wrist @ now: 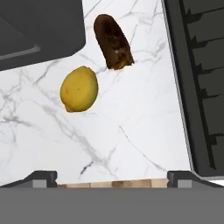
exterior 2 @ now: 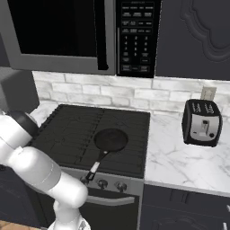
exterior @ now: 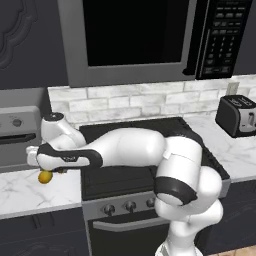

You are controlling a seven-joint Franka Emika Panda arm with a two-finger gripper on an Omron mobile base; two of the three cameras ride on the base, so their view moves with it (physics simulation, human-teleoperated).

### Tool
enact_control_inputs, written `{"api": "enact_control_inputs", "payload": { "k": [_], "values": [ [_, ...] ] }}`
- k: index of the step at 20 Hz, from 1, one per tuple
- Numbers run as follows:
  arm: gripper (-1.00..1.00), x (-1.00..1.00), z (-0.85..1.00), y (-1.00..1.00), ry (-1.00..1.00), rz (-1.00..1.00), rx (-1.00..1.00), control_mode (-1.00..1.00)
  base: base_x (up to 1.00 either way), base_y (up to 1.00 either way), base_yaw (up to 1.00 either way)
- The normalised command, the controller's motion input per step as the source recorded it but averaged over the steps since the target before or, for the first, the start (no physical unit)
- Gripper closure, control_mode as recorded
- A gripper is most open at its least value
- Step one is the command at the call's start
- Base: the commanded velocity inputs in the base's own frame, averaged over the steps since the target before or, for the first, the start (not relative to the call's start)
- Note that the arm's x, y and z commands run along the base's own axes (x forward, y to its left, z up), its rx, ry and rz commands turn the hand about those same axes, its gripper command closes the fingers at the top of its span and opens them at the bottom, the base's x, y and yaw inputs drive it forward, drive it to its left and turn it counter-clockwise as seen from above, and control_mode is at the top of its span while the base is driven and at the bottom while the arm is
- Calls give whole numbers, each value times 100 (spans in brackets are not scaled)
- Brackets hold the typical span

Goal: Put the sweet potato and lemon in the pan. Then turn on the front right burner and set the heat to medium.

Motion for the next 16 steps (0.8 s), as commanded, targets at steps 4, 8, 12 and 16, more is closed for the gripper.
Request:
{"api": "enact_control_inputs", "payload": {
  "k": [4,8,12,16],
  "values": [
    [-100,0,-25,5,0,0,0,-100,0,0,0],
    [-100,1,-35,0,0,0,0,-100,0,0,0],
    [-100,3,-24,1,0,0,0,-100,0,0,0],
    [-100,9,-14,4,0,0,0,-100,0,0,0]
  ]
}}
